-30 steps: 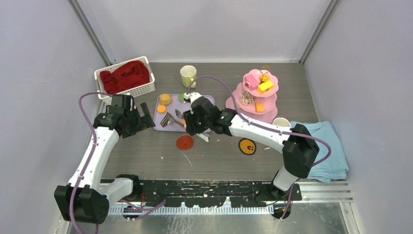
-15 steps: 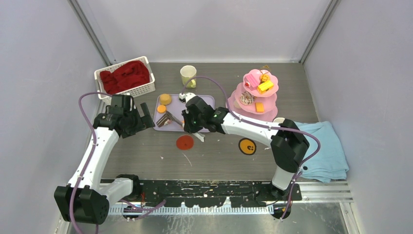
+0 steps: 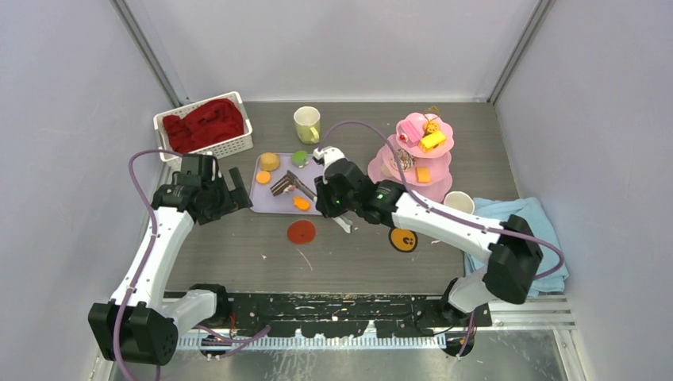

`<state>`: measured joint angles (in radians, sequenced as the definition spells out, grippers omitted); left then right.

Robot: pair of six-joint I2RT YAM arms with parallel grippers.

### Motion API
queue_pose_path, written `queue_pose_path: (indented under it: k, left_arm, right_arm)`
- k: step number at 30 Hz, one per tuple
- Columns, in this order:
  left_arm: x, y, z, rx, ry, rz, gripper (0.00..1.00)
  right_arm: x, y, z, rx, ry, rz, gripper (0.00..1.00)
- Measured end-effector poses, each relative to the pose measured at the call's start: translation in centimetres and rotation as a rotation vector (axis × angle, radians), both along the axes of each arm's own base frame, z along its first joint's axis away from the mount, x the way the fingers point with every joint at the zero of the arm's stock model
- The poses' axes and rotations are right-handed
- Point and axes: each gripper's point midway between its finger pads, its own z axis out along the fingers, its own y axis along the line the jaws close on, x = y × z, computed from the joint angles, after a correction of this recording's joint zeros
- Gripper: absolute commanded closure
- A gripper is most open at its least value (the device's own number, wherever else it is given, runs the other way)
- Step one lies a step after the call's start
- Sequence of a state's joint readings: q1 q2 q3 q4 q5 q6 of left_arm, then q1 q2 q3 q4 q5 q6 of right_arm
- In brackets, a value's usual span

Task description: Serve the afternoon tea

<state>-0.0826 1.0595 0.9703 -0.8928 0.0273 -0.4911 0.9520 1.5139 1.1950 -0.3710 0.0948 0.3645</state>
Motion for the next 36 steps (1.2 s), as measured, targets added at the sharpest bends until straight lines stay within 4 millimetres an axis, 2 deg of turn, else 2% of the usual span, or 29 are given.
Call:
queue_pose_path:
  k: [3,6,16,22,29,34,36]
  left_arm:
    - [0.0,0.0,0.0,-0.001,0.0,0.0,0.01]
    - [0.0,-0.1,0.0,-0.005,0.0,-0.002,0.01]
    - [-0.1,-0.3,0.3,-0.015,-0.01,-0.007,0.01]
    - [-0.2,-0.3,0.4,-0.018,-0.014,-0.009,0.0]
    - [-0.2,-0.3,0.4,-0.019,-0.014,-0.01,0.01]
    - [-0.2,-0.3,0.4,-0.019,-0.014,-0.01,0.0]
    - [-0.2,-0.3,0.4,-0.019,-0.013,-0.01,0.0]
  right_arm:
    - [-0.2,-1.6,1.7,0.005,-0.04,-0.036,0.99]
    - [0.0,-3.0,2.5,-0.002,-0.074,-0.077,0.99]
    - [1.6,-7.1,-0.6,-0.134,-0.051,-0.206,0.99]
    - [2.1,-8.3,-1.6,-0.144,-0.015,-0.233,0.98]
    - [1.6,-8.4,-3.5,-0.166,0.036,-0.225,0.78]
    - [1.9,-8.4,-3.7,-0.164,0.039,-0.231,0.61]
    - [2.0,-8.5,-3.7,-0.162,0.041,-0.234,0.58]
